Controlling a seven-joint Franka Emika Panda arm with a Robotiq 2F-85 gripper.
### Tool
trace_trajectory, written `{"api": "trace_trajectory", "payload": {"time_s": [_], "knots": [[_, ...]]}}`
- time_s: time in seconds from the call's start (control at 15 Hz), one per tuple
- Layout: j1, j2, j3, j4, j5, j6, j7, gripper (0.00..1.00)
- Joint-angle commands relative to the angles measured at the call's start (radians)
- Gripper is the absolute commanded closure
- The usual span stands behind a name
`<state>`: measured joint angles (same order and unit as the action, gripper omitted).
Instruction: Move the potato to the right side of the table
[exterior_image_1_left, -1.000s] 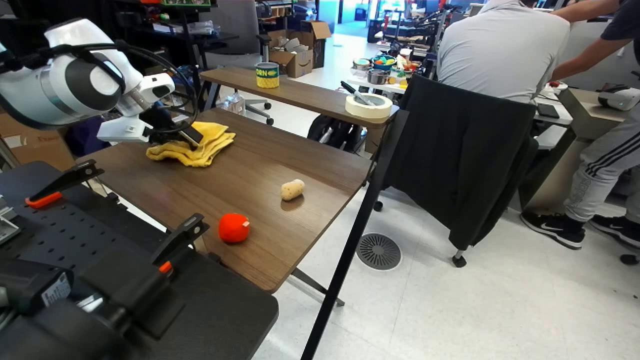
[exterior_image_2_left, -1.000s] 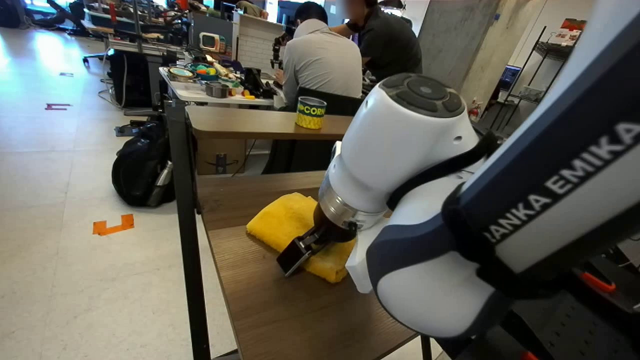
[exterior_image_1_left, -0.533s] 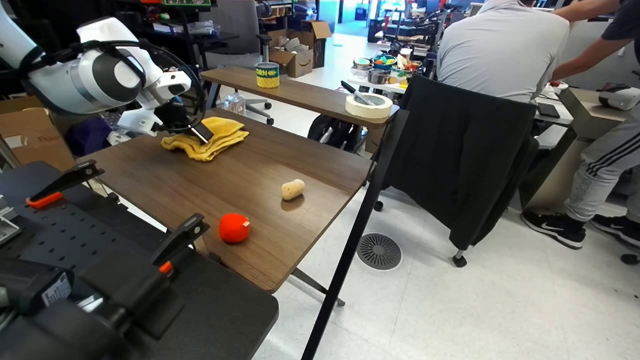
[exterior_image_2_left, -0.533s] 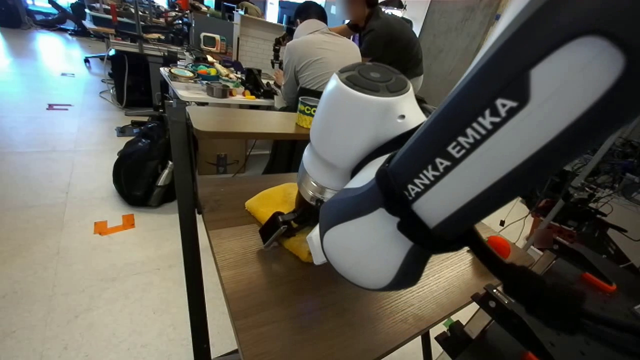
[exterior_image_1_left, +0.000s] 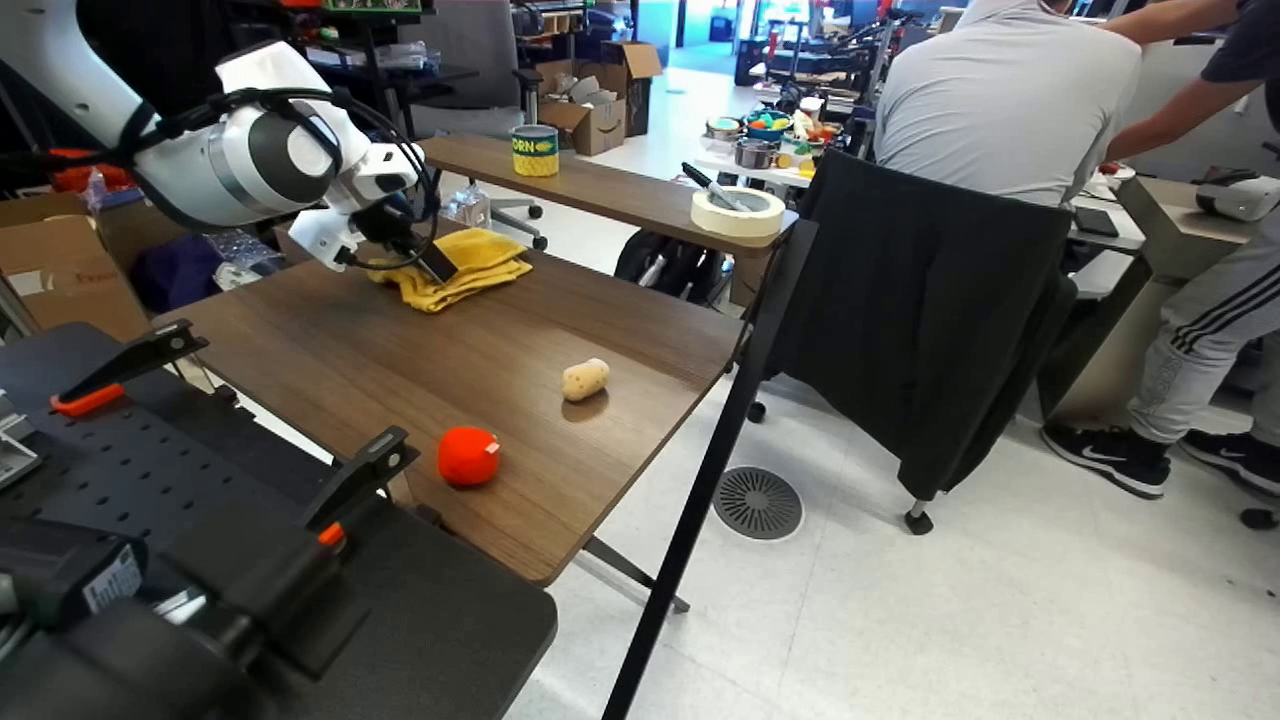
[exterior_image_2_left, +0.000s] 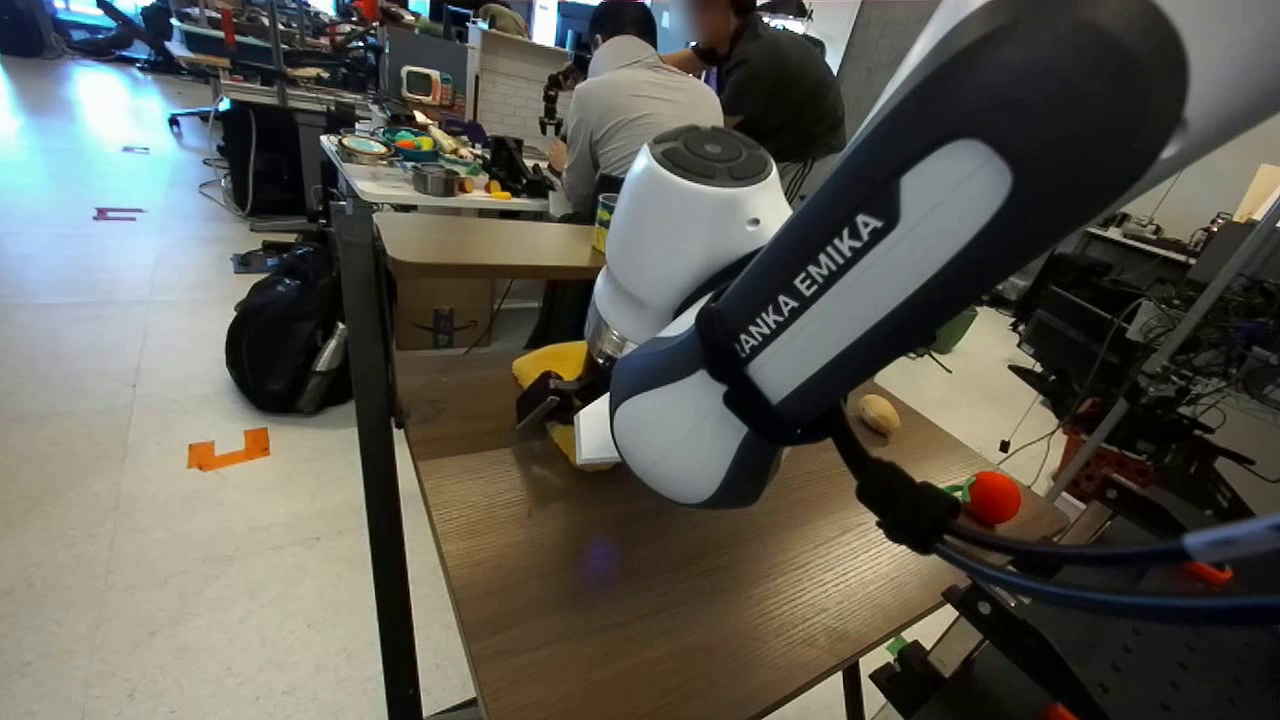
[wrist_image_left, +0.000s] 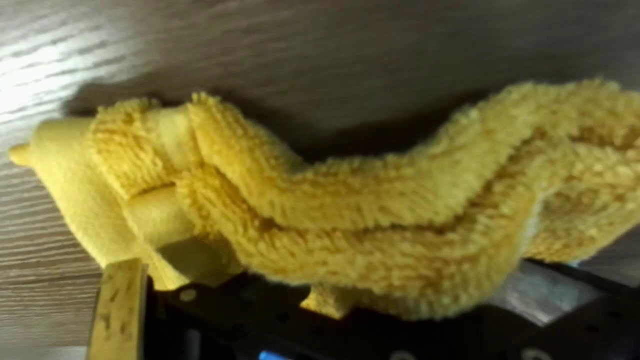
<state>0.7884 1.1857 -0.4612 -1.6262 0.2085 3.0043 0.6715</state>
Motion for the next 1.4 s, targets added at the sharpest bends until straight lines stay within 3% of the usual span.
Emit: {"api": "trace_trajectory", "payload": {"time_s": [0.0, 0.07, 0.13, 0.2, 0.53, 0.67, 0.87, 1.07, 1.13, 1.33], "knots": [[-0.032, 0.09, -0.021, -0.024, 0.017, 0.03, 0.085, 0.0], [-0.022, 0.083, -0.037, -0.053, 0.017, 0.038, 0.11, 0.0], [-0.058, 0.06, -0.008, -0.077, 0.012, 0.049, 0.095, 0.0], [-0.023, -0.002, -0.029, -0.043, -0.01, 0.026, 0.085, 0.0], [-0.027, -0.006, -0.033, -0.049, -0.008, 0.041, 0.082, 0.0], [-0.161, -0.092, 0.125, -0.059, -0.056, 0.008, -0.074, 0.0], [-0.29, -0.12, 0.242, -0.054, -0.055, -0.06, -0.194, 0.0], [-0.324, -0.122, 0.232, -0.05, -0.051, -0.207, -0.189, 0.0], [-0.304, -0.129, 0.225, -0.044, -0.058, -0.116, -0.172, 0.0], [-0.316, -0.136, 0.225, -0.044, -0.063, -0.125, -0.172, 0.0]]}}
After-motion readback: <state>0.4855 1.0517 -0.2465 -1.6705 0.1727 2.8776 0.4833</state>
